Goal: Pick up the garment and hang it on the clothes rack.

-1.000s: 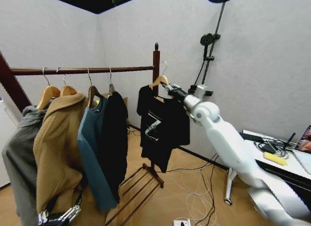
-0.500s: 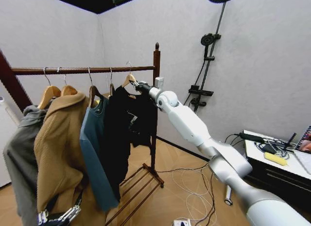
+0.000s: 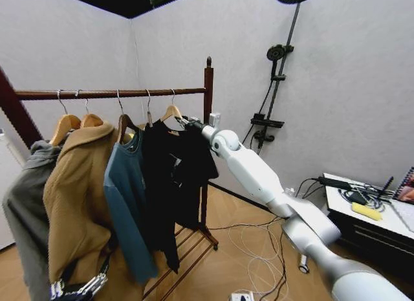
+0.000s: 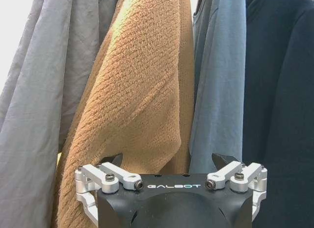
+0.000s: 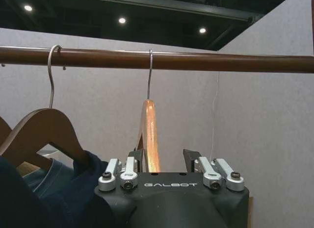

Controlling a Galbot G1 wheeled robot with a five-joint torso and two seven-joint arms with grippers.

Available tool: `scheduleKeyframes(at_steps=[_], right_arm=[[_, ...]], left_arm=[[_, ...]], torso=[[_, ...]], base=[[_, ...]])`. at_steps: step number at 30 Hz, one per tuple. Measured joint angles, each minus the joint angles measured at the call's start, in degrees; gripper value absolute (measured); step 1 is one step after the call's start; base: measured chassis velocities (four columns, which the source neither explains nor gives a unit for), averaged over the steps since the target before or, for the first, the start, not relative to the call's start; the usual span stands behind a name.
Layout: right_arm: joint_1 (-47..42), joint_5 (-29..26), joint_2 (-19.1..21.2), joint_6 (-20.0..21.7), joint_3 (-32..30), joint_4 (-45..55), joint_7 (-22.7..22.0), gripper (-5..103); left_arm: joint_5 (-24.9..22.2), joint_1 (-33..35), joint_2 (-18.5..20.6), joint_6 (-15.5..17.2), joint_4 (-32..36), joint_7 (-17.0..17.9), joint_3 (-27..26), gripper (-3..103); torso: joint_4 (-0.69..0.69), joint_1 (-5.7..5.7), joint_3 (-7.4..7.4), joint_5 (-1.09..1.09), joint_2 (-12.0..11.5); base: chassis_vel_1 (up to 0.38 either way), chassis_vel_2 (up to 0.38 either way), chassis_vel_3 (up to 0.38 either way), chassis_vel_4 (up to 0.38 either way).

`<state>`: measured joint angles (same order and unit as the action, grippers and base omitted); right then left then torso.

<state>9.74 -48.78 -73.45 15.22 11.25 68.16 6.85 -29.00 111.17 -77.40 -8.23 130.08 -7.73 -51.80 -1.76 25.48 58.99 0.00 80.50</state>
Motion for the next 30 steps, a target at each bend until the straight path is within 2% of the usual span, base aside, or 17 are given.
scheduleKeyframes(at_steps=[2, 5, 7, 8, 11, 12, 14, 15, 18, 19, 21, 23, 25, 26, 28, 29, 30], right_arm=[[-0.32, -0.14, 0.41, -0.29, -0.45, 1.83, -2.28, 60], [-2.03, -0.22, 2.32, -0.21, -2.64, 5.99, -4.20, 65], [-6.45, -0.16, 8.20, 0.48, -6.31, 12.74, -6.49, 76], [-6.45, -0.16, 8.20, 0.48, -6.31, 12.74, -6.49, 76], [-16.70, -0.30, 18.52, 1.73, -14.14, 26.01, -10.36, 91], [-16.70, -0.30, 18.52, 1.73, -14.14, 26.01, -10.36, 91], [-25.44, -0.54, 23.22, 1.81, -21.21, 34.86, -11.88, 99], [-25.44, -0.54, 23.22, 1.81, -21.21, 34.86, -11.88, 99], [-48.79, 0.20, 27.81, 0.51, -38.62, 49.17, -14.97, 100], [-48.79, 0.20, 27.81, 0.51, -38.62, 49.17, -14.97, 100], [-65.65, 7.44, 25.93, -1.28, -49.41, 55.98, -16.89, 100], [-70.78, 10.27, 24.66, -2.29, -51.97, 57.29, -17.23, 100], [-85.26, 17.36, 18.97, -4.87, -58.88, 60.45, -17.96, 100], [-85.26, 17.36, 18.97, -4.87, -58.88, 60.45, -17.96, 100], [-93.59, 20.80, 12.73, -7.22, -63.01, 63.23, -17.73, 100], [-93.59, 20.80, 12.73, -7.22, -63.01, 63.23, -17.73, 100], [-98.79, 23.62, 6.97, -9.76, -65.44, 65.33, -16.37, 100]], left_arm=[[0.00, 0.00, 0.00, 0.00, 0.00, 0.00, 0.00, 100], [0.00, 0.00, 0.00, 0.00, 0.00, 0.00, 0.00, 100], [0.00, 0.00, 0.00, 0.00, 0.00, 0.00, -0.01, 100], [0.00, 0.00, 0.00, 0.00, 0.00, 0.00, -0.01, 100], [0.00, 0.00, 0.00, 0.00, 0.00, 0.01, 0.00, 100], [0.00, 0.00, 0.00, 0.00, 0.00, 0.01, 0.00, 100], [0.00, 0.00, 0.00, 0.00, 0.00, -0.01, 0.00, 100], [0.00, 0.00, 0.00, 0.00, 0.00, -0.01, 0.00, 100], [0.00, 0.00, 0.00, 0.00, 0.00, -0.01, 0.00, 100], [0.00, 0.00, 0.00, 0.00, 0.00, -0.01, 0.00, 100], [0.00, 0.00, 0.00, 0.00, 0.00, 0.00, 0.00, 100], [0.00, 0.00, 0.00, 0.00, 0.00, 0.00, 0.00, 100], [0.00, 0.00, 0.00, 0.00, 0.00, 0.01, 0.00, 100], [0.00, 0.00, 0.00, 0.00, 0.00, 0.01, 0.00, 100], [0.00, 0.00, 0.00, 0.00, 0.00, 0.00, 0.00, 100], [0.00, 0.00, 0.00, 0.00, 0.00, 0.00, 0.00, 100], [0.01, 0.00, 0.00, 0.00, 0.00, -0.01, -0.01, 100]], torso=[[0.04, 0.00, 0.00, -0.01, 0.00], [0.04, 0.00, 0.00, -0.02, 0.00], [0.06, 0.00, 0.00, -0.01, 0.00], [0.06, 0.00, 0.00, -0.01, 0.00], [-0.04, 0.00, 0.00, 0.07, -0.01], [-0.04, 0.00, 0.00, 0.07, -0.01], [-0.01, -0.01, -0.02, -0.01, 0.00], [-0.01, -0.01, -0.02, -0.01, 0.00], [0.01, 0.00, -0.01, 0.03, 0.00], [0.01, 0.00, -0.01, 0.03, 0.00], [0.01, -0.01, -0.02, -0.02, 0.01], [0.00, -0.02, -0.02, 0.02, 0.00], [0.00, -0.02, -0.02, 0.02, 0.00], [0.00, -0.02, -0.02, 0.02, 0.00], [0.01, -0.01, -0.02, -0.01, 0.00], [0.01, -0.01, -0.02, -0.01, 0.00], [0.02, -0.01, -0.02, 0.00, 0.00]], base=[[0.000, 0.000, 0.000, 0.000], [0.000, 0.000, 0.000, 0.000], [0.000, 0.000, 0.000, 0.000], [0.000, 0.000, 0.000, 0.000], [0.000, 0.000, 0.000, 0.000], [0.000, 0.000, 0.000, 0.000], [0.000, 0.000, 0.000, 0.000], [0.000, 0.000, 0.000, 0.000], [0.000, 0.000, 0.000, 0.000], [0.000, 0.000, 0.000, 0.000], [0.000, 0.000, 0.000, 0.000], [0.000, 0.000, 0.000, 0.000], [0.000, 0.000, 0.000, 0.000], [0.000, 0.000, 0.000, 0.000], [0.000, 0.000, 0.000, 0.000], [0.000, 0.000, 0.000, 0.000], [0.000, 0.000, 0.000, 0.000]])
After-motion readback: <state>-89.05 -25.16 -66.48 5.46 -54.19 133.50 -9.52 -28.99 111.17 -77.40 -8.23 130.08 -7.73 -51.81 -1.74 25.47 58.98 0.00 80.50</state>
